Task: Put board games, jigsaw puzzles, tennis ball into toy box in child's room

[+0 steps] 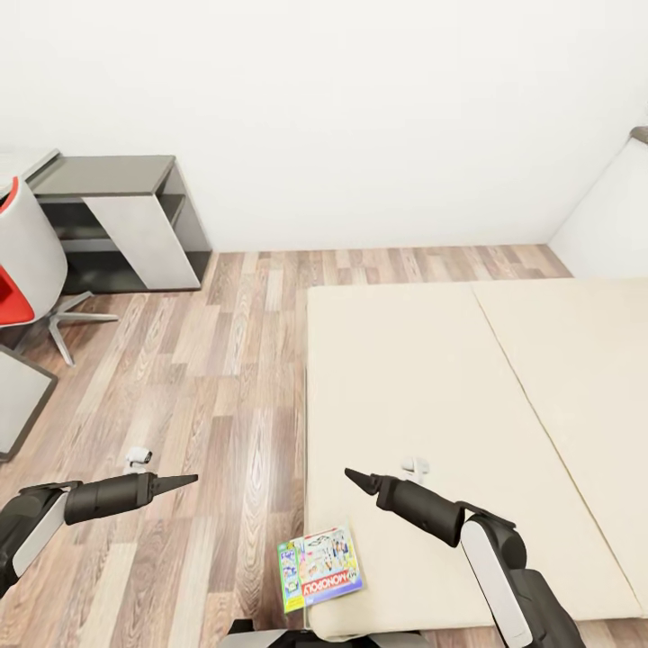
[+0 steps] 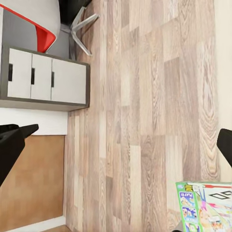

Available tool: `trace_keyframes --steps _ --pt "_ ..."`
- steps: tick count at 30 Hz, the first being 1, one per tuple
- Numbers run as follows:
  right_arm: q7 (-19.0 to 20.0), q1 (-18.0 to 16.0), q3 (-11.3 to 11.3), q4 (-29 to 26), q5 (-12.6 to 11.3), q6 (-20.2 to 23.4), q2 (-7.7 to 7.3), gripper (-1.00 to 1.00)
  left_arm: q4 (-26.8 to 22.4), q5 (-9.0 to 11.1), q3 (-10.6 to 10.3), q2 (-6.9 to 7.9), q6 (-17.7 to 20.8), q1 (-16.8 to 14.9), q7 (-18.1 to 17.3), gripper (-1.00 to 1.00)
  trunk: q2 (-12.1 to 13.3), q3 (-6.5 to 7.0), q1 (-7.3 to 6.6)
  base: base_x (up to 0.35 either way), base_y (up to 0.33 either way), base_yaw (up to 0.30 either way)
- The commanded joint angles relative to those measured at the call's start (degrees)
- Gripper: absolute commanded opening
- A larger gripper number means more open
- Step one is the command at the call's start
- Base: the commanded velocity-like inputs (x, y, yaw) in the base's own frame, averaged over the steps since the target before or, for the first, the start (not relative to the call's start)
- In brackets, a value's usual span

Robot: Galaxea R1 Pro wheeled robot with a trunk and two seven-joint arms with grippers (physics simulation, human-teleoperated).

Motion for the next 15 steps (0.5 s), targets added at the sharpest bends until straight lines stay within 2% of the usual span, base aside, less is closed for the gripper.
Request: trace_keyframes --steps 1,15 --pt "0.0 0.0 0.0 0.1 -0.1 0.3 -0.03 1.00 0.0 0.5 -0.2 0.08 0.6 0.0 0.0 1.00 -0.1 0.02 0.03 0.000 0.000 0.000" --pt "-0.1 0.0 0.0 0.3 -0.1 0.2 -0.03 1.00 0.0 0.5 -0.2 0.08 0.6 0.0 0.0 1.00 -0.1 1.33 0.03 0.000 0.000 0.000"
